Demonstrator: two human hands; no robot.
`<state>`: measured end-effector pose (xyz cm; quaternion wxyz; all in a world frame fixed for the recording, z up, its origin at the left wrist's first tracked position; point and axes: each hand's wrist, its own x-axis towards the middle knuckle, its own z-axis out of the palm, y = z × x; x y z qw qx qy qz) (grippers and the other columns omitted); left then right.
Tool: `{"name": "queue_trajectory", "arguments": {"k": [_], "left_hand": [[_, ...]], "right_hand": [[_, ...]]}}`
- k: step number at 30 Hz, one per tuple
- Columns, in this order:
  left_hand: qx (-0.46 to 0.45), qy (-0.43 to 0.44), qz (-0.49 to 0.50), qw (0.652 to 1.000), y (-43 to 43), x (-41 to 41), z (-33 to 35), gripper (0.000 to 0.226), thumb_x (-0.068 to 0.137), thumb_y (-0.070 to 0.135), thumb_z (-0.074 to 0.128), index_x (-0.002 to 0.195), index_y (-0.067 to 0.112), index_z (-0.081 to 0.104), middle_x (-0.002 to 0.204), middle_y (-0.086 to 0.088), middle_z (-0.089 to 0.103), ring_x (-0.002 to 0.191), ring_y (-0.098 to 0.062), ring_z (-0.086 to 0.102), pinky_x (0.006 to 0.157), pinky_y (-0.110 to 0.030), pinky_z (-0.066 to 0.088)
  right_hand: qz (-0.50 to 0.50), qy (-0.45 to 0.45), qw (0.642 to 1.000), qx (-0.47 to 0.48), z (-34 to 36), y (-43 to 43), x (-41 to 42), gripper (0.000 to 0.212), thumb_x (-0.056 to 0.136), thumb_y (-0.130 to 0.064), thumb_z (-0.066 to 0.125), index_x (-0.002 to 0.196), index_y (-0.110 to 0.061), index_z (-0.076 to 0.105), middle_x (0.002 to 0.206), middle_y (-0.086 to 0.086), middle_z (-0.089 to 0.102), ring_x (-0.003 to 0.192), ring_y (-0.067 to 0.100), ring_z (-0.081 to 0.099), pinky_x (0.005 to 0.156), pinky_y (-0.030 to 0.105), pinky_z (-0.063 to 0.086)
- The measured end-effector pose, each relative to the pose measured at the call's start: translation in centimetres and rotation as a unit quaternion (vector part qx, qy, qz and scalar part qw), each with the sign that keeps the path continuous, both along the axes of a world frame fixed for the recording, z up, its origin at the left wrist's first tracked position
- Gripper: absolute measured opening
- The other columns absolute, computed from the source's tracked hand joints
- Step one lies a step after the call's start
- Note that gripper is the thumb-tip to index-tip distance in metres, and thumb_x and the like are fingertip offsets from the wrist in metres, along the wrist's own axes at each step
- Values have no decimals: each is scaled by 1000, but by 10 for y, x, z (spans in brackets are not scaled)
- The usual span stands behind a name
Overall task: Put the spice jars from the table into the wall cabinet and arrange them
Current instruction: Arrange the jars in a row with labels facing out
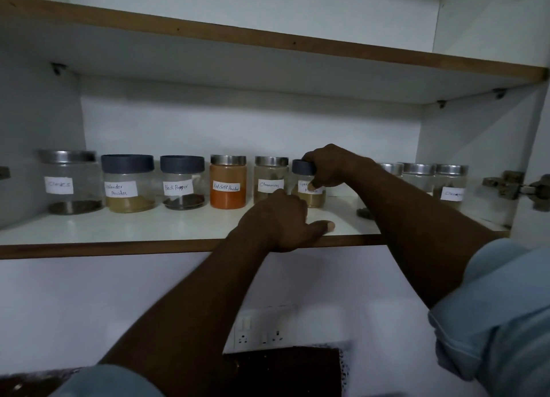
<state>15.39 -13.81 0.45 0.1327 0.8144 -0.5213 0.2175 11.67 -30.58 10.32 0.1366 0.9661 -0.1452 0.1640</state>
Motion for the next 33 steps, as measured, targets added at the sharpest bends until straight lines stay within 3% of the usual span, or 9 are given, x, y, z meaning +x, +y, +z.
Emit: {"name": "queue_trajectory", "arguments": {"k": [6,12,18,22,25,27,29,33], "left_hand": [[-12,-4,-5,1000,-1,1,-1,84,80,89,30,96,19,73,96,-1,69,86,-13,55,72,-33,49],[-6,-6,4,1000,-1,1,0,88,77,92,27,98,19,73,97,-1,70,88,-13,58,79,-38,55],[-16,9,6,1000,3,-3,2,81,79,89,35,97,20,74,93,1,71,80,-8,59,74,-33,56],[-12,34,-7,999,6,-9,6,63,87,78,45,94,22,73,87,3,70,77,-7,61,72,-31,56],[-1,68,-35,997,11,-13,12,38,95,56,55,97,23,74,92,3,71,82,-8,61,75,-32,54],[5,83,-45,996,7,-19,14,24,97,37,58,105,21,74,106,2,72,94,-11,63,86,-34,54],[15,97,-55,994,-10,-34,17,25,95,22,58,115,21,73,122,2,69,111,-14,61,99,-31,47],[32,84,-57,994,-62,-68,20,32,97,32,54,115,14,74,119,-6,71,108,-23,64,99,-37,49]], "right_hand": [[5,4,1000,6,3,-5,-4,61,81,-32,83,133,-17,55,127,7,64,113,27,58,92,36,45],[7,-11,1000,25,-3,-5,-7,64,83,-30,81,139,-19,53,131,7,63,116,27,57,94,36,45],[12,-44,998,33,2,1,-34,99,81,-40,81,158,-22,21,153,12,42,133,33,48,107,47,45],[-2,-54,998,-27,19,-5,-83,75,83,-52,74,148,-31,41,147,4,51,131,27,50,104,46,46],[-43,-23,999,-18,19,-21,-126,75,83,-50,76,147,-31,42,140,3,56,125,26,53,100,42,46],[-58,-10,998,-15,12,-31,-149,80,83,-42,78,150,-30,37,138,3,57,123,25,54,99,41,46],[-54,-16,998,-9,1,-41,-164,82,83,-34,79,152,-28,34,138,1,57,122,25,54,99,40,46],[-23,-88,996,-3,-11,-57,-166,74,83,-23,78,148,-24,43,139,1,58,123,25,54,101,38,46]]}}
